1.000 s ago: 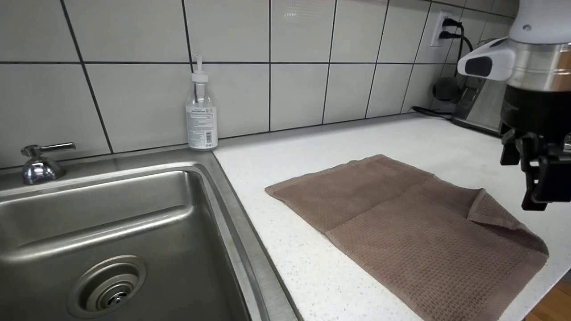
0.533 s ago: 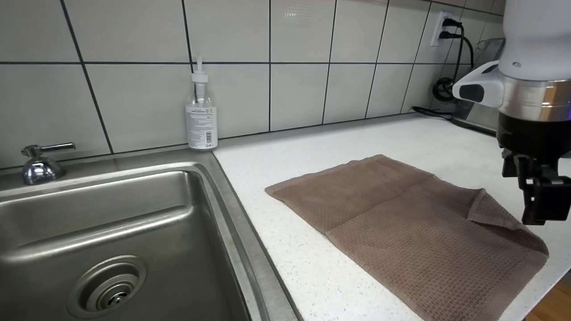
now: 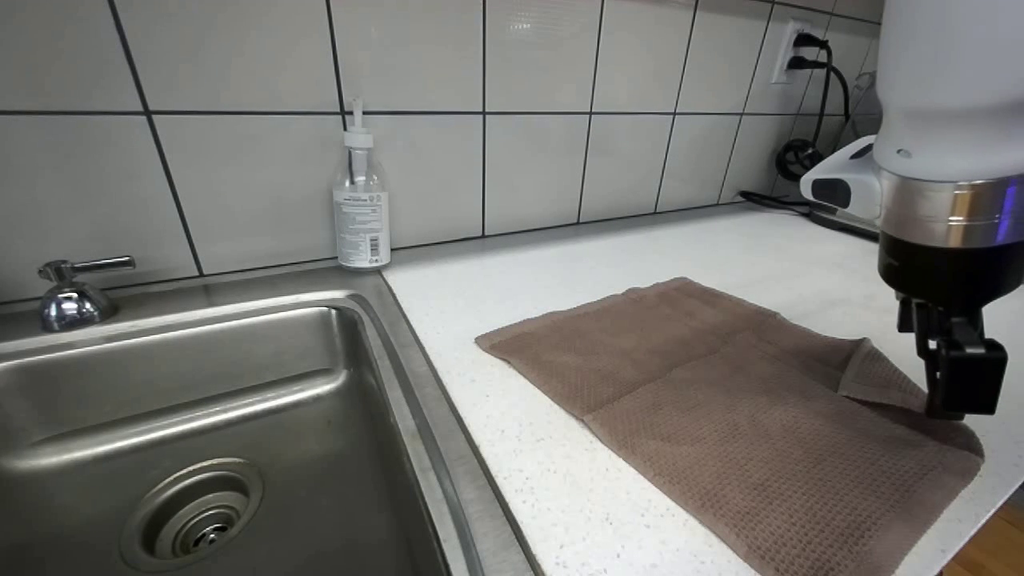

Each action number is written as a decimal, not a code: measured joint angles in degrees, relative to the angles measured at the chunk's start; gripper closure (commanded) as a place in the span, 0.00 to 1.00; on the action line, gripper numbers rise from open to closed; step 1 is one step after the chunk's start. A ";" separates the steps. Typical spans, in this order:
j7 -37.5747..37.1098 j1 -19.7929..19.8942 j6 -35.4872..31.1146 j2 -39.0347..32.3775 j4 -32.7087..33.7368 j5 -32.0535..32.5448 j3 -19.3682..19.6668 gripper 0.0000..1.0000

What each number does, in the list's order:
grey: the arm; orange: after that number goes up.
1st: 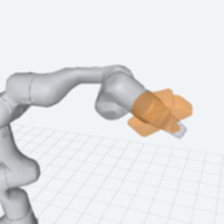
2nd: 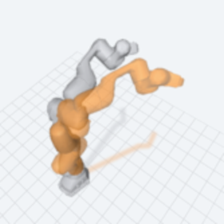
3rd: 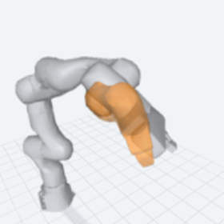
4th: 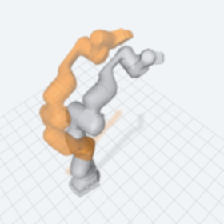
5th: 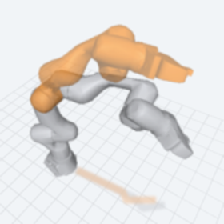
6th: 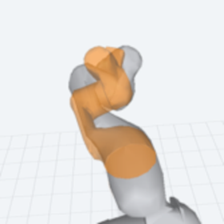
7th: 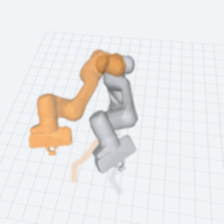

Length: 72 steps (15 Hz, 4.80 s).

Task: Fold the brown towel twice

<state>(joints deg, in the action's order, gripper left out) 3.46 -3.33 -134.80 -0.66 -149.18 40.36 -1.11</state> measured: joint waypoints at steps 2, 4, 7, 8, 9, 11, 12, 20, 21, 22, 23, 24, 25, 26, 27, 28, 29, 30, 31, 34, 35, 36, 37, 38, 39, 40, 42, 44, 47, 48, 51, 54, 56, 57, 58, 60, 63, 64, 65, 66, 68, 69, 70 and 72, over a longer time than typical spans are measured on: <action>-0.63 -0.08 -0.07 -1.02 0.72 0.20 -0.01 0.00; -1.09 -0.23 -0.24 -2.01 1.48 0.63 -0.02 0.00; -2.46 -0.61 -0.41 -3.42 2.51 1.88 -0.04 0.00; -2.86 -0.72 -0.42 -3.85 2.84 2.21 -0.04 0.00; -3.14 -0.82 -0.42 -4.27 3.14 2.51 -0.05 0.00; -3.80 -0.88 -0.42 -5.16 3.74 3.36 -0.05 0.00; -4.22 -0.88 -0.42 -5.63 3.99 3.86 -0.04 0.00; -5.87 -0.88 -0.42 -8.82 5.85 5.97 -0.01 0.00; -5.87 -0.88 -0.42 -9.01 6.03 6.10 0.00 0.00; -5.88 -0.88 -0.42 -9.16 6.17 6.18 0.00 0.25; -5.88 -0.88 -0.42 -9.28 6.28 6.26 0.02 0.26; -5.88 -0.88 -0.42 -9.38 6.37 6.39 0.04 0.34; -5.88 -0.88 -0.42 -9.41 6.45 6.57 0.04 0.42; -5.88 -0.88 -0.42 -9.41 6.51 6.78 0.04 0.51; -5.90 -0.88 -0.42 -9.41 6.55 7.01 0.04 0.58; -5.93 -0.88 -0.42 -9.41 6.58 7.29 0.05 0.66; -6.00 -0.88 -0.42 -9.41 6.59 7.58 0.05 0.73; -6.16 -0.88 -0.42 -9.41 6.59 7.94 0.05 0.80; -6.35 -0.88 -0.42 -9.44 6.59 8.42 0.06 0.88; -6.86 -0.88 -0.42 -9.66 6.59 9.39 0.14 1.00; -7.00 -0.88 -0.42 -9.76 6.59 9.66 0.19 1.00; -7.15 -0.88 -0.42 -9.86 6.59 9.90 0.27 1.00; -7.22 -0.86 -0.42 -9.92 6.59 9.99 0.33 0.99; -7.23 -0.83 -0.41 -9.94 6.59 10.02 0.40 0.99; -7.23 -0.78 -0.41 -9.94 6.59 10.03 0.50 0.99; -7.23 -0.74 -0.41 -9.94 6.59 10.03 0.61 0.99; -7.19 -0.46 -0.41 -9.91 6.59 9.81 0.95 0.99; -7.01 0.13 -0.41 -9.71 6.59 9.04 1.23 0.99; -6.21 1.22 -0.41 -8.59 6.58 7.16 1.82 0.99; -5.81 1.59 -0.41 -8.03 6.58 6.54 2.00 0.99; -4.19 2.35 -0.41 -5.87 6.58 5.04 2.49 0.99; -2.74 2.56 -0.41 -3.53 6.58 3.80 2.55 0.99; -2.08 2.56 -0.41 -2.09 6.58 3.44 2.55 0.99; -1.88 2.56 -0.41 -1.46 6.58 3.21 2.55 0.99; -1.58 2.56 -0.41 -0.87 6.58 2.62 2.54 0.99; -0.58 2.56 -0.41 0.31 6.59 0.80 2.52 0.99; 1.03 2.48 -0.41 2.02 6.71 -1.89 2.44 0.99; 1.54 2.43 -0.41 2.56 6.79 -2.71 2.36 0.99; 1.97 2.37 -0.41 3.04 6.87 -3.35 2.28 0.99; 2.29 2.27 -0.41 3.50 6.94 -3.88 2.20 0.99; 2.78 2.12 -0.41 4.21 7.19 -4.99 1.78 0.99; 3.16 1.96 -0.41 4.50 7.36 -5.64 1.60 0.99; 3.72 1.75 -0.39 4.76 7.58 -6.33 1.47 0.99; 4.98 1.51 -0.17 5.30 8.06 -7.95 1.00 0.99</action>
<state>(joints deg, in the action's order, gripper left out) 8.44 -1.82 -134.97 4.63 -141.13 32.40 -0.11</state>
